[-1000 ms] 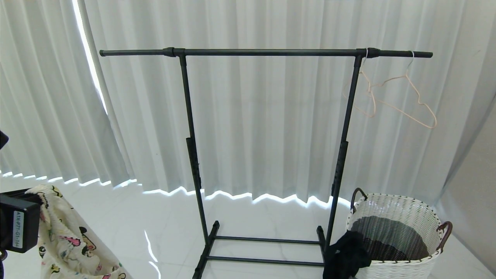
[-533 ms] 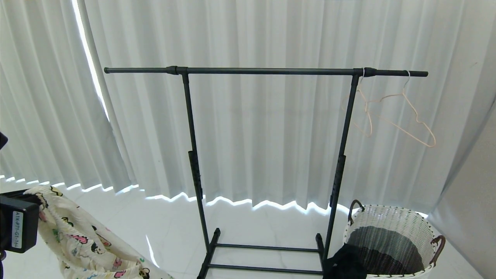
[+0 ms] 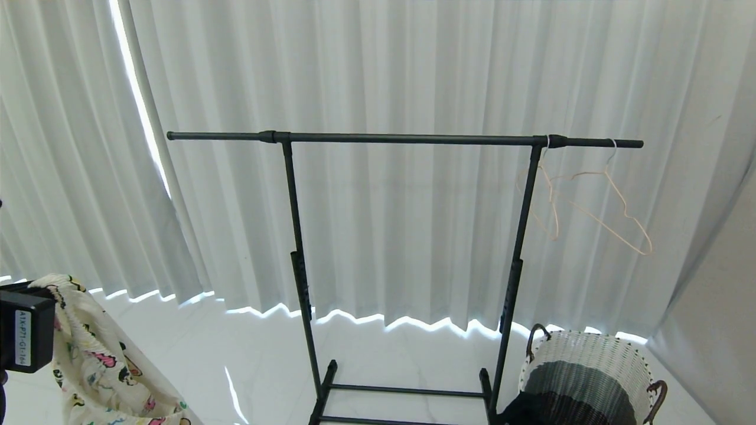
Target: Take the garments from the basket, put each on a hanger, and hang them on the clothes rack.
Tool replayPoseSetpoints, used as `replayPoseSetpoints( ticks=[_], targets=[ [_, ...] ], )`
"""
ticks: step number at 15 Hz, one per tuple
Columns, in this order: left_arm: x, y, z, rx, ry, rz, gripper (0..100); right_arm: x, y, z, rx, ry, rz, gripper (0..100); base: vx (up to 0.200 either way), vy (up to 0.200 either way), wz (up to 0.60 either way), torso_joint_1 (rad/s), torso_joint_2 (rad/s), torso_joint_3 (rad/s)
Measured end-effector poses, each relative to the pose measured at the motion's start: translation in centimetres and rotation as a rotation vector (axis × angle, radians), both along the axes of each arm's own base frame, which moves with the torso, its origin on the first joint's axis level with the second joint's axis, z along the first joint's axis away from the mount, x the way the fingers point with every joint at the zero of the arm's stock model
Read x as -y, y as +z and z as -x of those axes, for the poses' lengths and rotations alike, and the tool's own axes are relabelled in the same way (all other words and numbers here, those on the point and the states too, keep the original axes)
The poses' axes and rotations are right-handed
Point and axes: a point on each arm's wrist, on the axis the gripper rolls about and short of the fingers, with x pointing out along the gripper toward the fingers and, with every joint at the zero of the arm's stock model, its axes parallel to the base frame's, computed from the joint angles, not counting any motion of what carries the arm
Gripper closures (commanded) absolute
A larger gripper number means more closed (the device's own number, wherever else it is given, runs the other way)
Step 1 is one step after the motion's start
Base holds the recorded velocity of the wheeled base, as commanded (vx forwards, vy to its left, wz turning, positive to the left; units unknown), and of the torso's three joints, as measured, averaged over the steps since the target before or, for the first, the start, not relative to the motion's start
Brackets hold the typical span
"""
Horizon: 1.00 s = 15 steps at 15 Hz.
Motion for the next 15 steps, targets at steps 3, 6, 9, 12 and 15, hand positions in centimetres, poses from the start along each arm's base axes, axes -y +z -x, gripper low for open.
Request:
replayPoseSetpoints(
  ticks=[3,6,9,12,15],
  targets=[
    [-0.07,-0.04,0.04,-0.001,0.006,0.0,100,-0.03,0.09,-0.16,0.015,0.01,0.015,0,0.133,-0.133,0.0,0.038,-0.08,-0.045],
    [-0.12,-0.27,0.18,-0.005,0.007,-0.001,100,-0.09,0.01,-0.24,0.013,0.043,0.037,0,0.2,-0.2,0.0,0.006,-0.01,-0.004],
    [-0.11,-0.25,0.24,-0.002,0.005,0.0,100,-0.1,-0.04,-0.31,0.011,0.042,0.038,0,0.067,-0.067,0.0,0.007,0.0,-0.004],
    [-0.12,-0.26,0.21,-0.002,0.007,0.002,100,-0.17,-0.28,-0.43,0.0,0.05,0.038,0,0.0,0.0,0.0,0.0,0.0,0.0],
    [-0.11,-0.29,0.17,-0.004,0.008,0.002,100,-0.21,-0.46,-0.53,-0.008,0.053,0.038,0,0.0,0.0,0.0,0.0,0.0,0.0]
  ],
)
